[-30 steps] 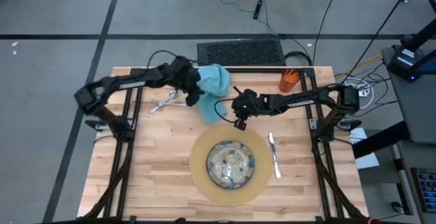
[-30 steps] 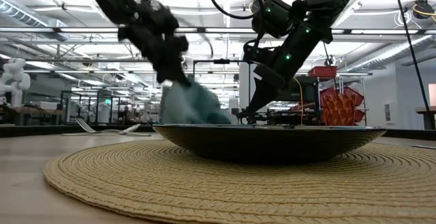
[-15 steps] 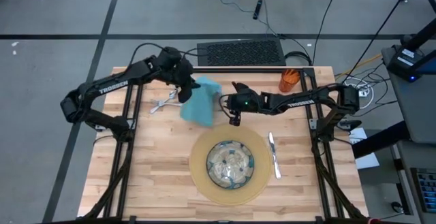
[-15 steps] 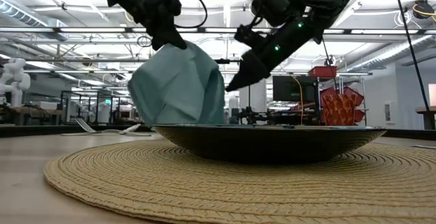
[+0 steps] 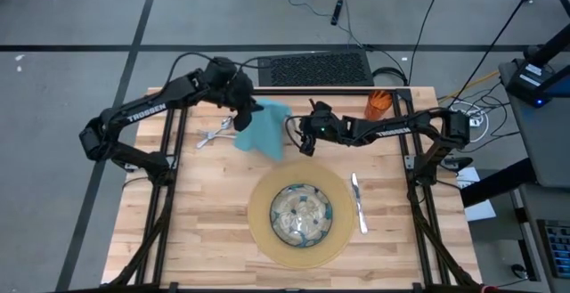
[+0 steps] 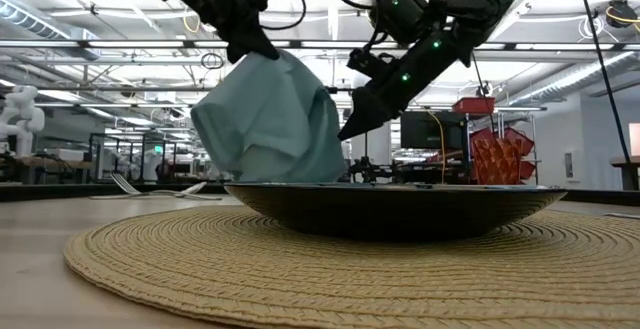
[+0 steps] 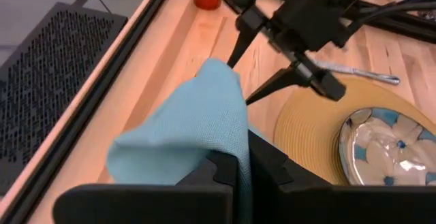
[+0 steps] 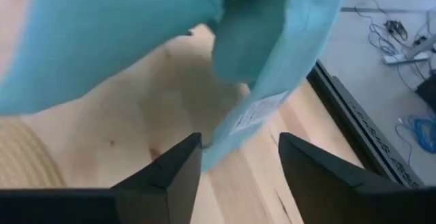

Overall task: Set table place
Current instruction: Fold the blue napkin

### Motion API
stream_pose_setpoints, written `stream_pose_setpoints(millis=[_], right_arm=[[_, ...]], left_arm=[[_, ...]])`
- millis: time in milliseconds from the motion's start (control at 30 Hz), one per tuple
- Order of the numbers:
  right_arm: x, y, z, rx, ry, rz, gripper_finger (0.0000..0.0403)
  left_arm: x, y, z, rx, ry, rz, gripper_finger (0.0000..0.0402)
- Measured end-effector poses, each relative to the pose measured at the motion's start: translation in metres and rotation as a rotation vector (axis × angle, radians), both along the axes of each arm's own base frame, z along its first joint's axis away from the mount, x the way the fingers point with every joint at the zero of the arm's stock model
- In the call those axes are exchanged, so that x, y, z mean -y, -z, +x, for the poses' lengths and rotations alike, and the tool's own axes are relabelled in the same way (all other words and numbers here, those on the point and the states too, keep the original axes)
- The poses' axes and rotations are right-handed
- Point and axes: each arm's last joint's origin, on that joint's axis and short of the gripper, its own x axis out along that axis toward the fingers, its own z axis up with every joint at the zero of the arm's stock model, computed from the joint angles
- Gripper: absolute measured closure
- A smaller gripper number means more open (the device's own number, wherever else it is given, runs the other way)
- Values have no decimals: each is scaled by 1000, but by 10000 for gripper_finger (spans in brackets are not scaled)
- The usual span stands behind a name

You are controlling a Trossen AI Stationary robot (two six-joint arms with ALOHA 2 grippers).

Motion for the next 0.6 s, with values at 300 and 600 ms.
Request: stream_pose_setpoints(millis=[300,600], right_arm=[[9,0,0,24,50,-7,197],[29,37,2,-55,145,17,202]], left_arm=[[9,-4,7,18,41,11,401],[24,-12,17,59,103,35,401]])
